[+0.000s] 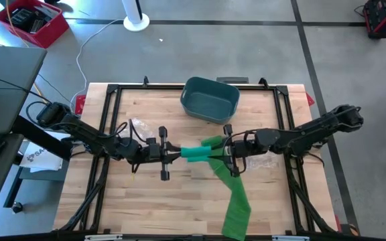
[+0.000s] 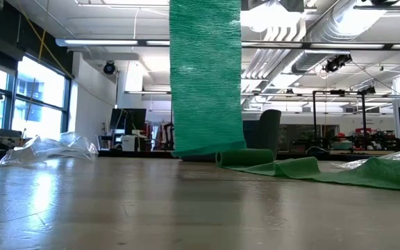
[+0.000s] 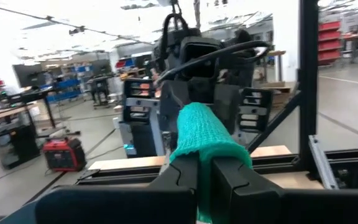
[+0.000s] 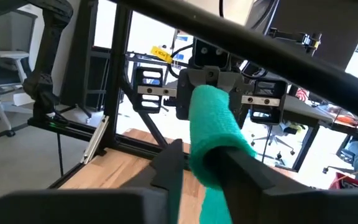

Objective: Roll bandage
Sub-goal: Roll the light green bandage

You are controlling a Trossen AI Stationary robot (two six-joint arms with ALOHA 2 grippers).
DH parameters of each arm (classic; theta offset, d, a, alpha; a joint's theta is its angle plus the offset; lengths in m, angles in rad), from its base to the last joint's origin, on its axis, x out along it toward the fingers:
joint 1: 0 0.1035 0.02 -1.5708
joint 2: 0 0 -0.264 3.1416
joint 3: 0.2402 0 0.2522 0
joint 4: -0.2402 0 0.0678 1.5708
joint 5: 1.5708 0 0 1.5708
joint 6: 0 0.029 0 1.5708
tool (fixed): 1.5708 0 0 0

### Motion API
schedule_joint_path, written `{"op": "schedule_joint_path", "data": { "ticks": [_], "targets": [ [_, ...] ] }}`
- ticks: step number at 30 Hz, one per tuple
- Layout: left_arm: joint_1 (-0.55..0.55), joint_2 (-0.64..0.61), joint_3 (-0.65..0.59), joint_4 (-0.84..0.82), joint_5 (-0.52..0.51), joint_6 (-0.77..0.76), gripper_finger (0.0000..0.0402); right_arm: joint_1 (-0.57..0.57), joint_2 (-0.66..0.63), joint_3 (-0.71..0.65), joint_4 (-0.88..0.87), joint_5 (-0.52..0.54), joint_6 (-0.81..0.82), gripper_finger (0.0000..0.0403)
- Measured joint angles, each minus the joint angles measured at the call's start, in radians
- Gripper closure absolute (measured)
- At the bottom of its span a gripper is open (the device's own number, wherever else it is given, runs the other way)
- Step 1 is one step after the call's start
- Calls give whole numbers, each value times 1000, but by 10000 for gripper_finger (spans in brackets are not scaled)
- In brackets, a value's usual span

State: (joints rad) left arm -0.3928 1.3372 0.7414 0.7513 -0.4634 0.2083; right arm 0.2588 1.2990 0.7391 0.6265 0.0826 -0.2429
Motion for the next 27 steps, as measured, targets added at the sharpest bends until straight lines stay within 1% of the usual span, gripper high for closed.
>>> {"op": "schedule_joint_path", "data": {
  "ticks": [3, 8, 12, 14, 16, 21, 24, 27],
  "targets": [
    [0, 0, 0, -2, 10, -17, 396, 1, 21, 0, 25, 0, -1, 350],
    [-1, 0, -1, -15, 1, -24, 395, 1, 51, 0, 40, 9, -31, 371],
    [-10, 0, -1, -30, -72, -41, 387, 0, 49, -1, 41, 63, -28, 395],
    [-16, -3, -1, -52, -96, -41, 374, 0, 49, -1, 40, 66, -27, 397],
    [-25, -17, -1, -111, -132, -41, 357, 1, 49, -1, 35, 67, -24, 395],
    [-70, -98, -1, -321, -355, -56, 325, 5, 0, -2, -34, 70, -7, 400],
    [-92, -146, -1, -423, -381, -77, 318, 3, -46, -2, -57, 65, 29, 400],
    [-110, -177, -1, -445, -380, -96, 317, 2, -90, -2, -83, 35, 19, 401]
  ]
}}
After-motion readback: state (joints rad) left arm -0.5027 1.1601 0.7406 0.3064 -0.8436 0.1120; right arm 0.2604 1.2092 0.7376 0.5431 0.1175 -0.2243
